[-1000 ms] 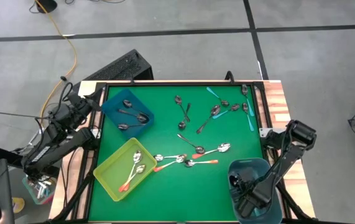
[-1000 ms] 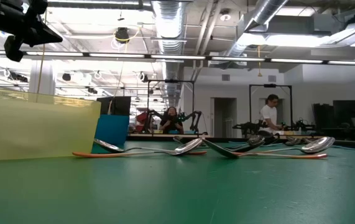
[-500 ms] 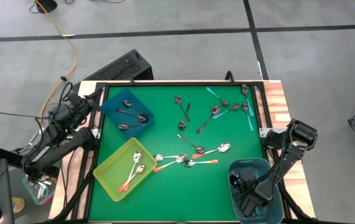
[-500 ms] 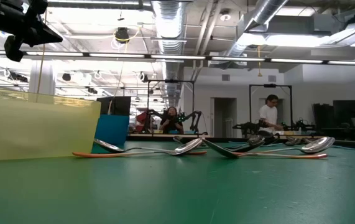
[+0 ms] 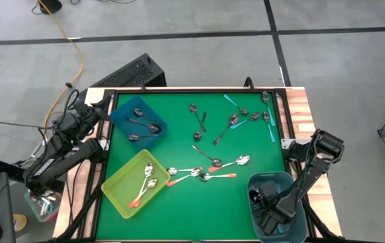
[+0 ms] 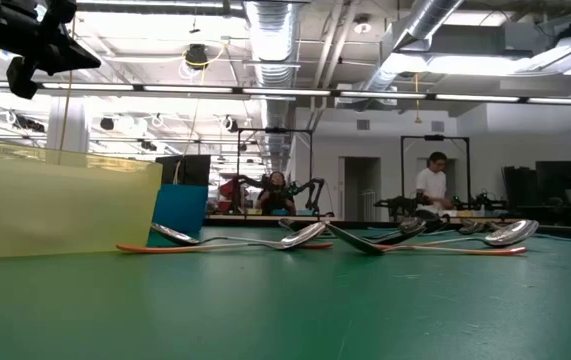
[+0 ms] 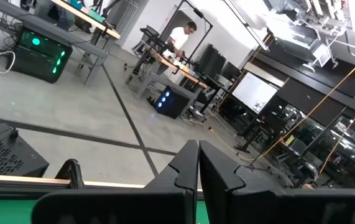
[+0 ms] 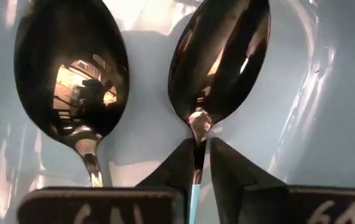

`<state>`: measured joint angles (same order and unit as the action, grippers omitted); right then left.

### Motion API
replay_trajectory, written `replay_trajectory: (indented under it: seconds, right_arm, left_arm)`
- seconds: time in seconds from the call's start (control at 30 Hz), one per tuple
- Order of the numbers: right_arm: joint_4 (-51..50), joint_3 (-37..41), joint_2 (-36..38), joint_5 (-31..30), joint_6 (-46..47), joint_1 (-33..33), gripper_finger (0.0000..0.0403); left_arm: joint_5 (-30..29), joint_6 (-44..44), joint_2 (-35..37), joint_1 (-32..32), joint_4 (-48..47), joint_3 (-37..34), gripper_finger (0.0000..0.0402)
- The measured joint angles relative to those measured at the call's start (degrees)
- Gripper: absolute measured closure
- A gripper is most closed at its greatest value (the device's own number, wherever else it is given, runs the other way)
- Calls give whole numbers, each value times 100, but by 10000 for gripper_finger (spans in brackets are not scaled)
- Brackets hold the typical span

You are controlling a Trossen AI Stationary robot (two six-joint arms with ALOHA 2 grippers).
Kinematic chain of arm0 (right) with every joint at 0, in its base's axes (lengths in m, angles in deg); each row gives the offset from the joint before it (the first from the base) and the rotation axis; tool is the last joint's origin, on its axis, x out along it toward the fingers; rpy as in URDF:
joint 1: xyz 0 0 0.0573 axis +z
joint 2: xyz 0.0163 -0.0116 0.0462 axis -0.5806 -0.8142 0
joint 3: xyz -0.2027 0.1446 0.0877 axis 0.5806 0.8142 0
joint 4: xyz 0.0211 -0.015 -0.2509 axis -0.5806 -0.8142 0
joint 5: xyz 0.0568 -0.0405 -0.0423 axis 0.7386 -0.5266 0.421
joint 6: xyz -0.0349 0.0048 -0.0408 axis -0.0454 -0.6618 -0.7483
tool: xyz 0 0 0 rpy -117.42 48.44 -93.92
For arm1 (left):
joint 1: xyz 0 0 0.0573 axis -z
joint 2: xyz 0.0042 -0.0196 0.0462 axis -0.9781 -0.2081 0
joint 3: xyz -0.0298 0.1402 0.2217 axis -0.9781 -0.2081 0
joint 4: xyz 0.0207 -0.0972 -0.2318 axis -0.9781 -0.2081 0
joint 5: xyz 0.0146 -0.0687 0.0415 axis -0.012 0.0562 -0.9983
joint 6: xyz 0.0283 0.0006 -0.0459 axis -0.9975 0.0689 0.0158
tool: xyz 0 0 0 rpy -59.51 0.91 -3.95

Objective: Sort silverware by color (type)
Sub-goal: Put the blue spoon into the blue bin, then put the orange spoon into the green bin

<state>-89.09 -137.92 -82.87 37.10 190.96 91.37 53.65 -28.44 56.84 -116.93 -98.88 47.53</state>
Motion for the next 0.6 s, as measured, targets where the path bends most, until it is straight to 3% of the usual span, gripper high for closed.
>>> replay_trajectory:
  seconds: [0.23,0.6]
  right_arm:
    - [-33,-43,-5,-90,17,0,301]
    - [-164,-295,211,-343,-99,35,294]
  left_arm:
    - [1,1,0,0,0,0,401]
    - [2,0,0,0,-2,0,401]
